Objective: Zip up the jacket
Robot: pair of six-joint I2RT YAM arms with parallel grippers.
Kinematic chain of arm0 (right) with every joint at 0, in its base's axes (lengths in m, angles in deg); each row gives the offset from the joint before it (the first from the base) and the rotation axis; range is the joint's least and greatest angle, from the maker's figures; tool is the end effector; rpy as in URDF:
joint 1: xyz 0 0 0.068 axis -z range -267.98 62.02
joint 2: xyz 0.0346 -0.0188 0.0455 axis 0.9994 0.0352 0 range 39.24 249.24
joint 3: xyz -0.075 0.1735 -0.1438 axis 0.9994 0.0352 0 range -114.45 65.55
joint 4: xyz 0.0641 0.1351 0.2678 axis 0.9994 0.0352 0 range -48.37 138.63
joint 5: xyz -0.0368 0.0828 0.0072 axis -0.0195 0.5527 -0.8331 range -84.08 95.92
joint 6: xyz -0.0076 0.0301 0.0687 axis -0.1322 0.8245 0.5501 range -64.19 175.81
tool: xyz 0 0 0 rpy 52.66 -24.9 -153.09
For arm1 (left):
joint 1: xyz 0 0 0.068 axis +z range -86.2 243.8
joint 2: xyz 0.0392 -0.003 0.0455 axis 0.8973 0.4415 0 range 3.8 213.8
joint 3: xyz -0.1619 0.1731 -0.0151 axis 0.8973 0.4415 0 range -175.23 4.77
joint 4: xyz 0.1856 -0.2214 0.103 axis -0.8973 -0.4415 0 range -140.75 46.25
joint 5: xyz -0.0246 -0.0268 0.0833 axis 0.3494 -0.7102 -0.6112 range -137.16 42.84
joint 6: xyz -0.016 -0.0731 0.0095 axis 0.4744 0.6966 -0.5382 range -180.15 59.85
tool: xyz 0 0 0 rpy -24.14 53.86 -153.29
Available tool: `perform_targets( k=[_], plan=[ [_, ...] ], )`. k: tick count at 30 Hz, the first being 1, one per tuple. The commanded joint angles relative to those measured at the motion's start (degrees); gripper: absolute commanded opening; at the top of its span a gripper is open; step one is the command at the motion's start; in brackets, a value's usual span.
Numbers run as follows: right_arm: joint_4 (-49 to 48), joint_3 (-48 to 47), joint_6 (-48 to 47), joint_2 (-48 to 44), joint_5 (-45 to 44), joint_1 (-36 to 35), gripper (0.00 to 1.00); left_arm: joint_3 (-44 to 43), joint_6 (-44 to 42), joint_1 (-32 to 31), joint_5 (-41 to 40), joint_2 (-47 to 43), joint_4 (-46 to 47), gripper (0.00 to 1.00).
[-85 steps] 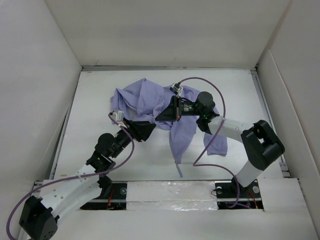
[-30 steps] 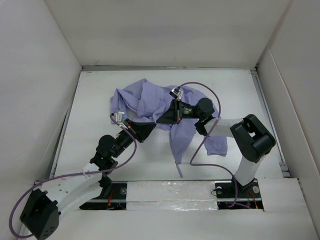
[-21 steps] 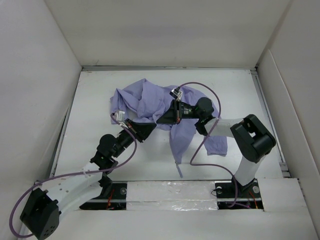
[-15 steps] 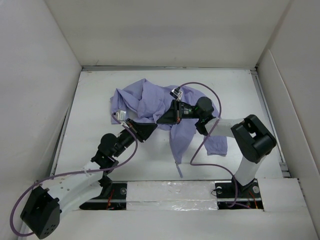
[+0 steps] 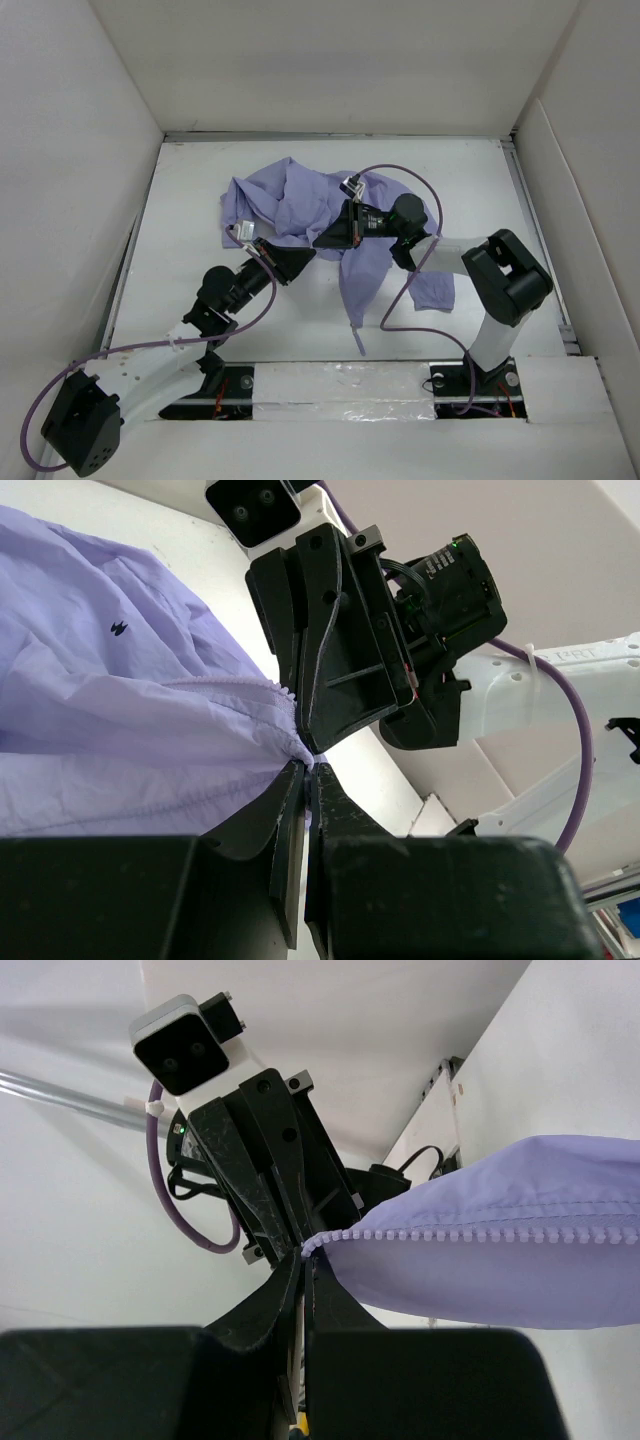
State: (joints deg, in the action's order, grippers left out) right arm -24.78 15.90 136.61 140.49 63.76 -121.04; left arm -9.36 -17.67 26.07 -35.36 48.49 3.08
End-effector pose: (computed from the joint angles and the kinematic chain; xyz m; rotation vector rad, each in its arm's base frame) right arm 0.3037 0.2620 0.1718 -0.3899 1.8679 2.1550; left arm 0.2070 -0.1767 0.2143 0.1350 1.4080 -1.3146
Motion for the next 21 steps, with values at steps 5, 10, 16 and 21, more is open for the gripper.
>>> perform_targets(
  k=[5, 10, 16, 21],
  plan=[
    [1.45, 0.95, -5.01, -3.6, -1.24, 1.51, 0.33, -2.66, 3.74, -0.06, -2.82, -3.73, 0.73, 0.0],
    [15.81, 5.43, -16.08, -13.06, -5.89, 4.76, 0.64, -2.22, 10.33, -0.06, -8.8, -5.48, -4.1, 0.0],
    [44.81, 14.21, -37.19, -29.77, -29.67, 1.17, 0.03, -1.69, 15.88, -0.06, -14.06, -5.93, -5.6, 0.0],
    [57.43, 23.7, -36.42, -45.58, -53.78, -7.54, 0.0, -2.04, 17.99, -0.06, -15.05, -3.48, -4.21, 0.0]
  ],
)
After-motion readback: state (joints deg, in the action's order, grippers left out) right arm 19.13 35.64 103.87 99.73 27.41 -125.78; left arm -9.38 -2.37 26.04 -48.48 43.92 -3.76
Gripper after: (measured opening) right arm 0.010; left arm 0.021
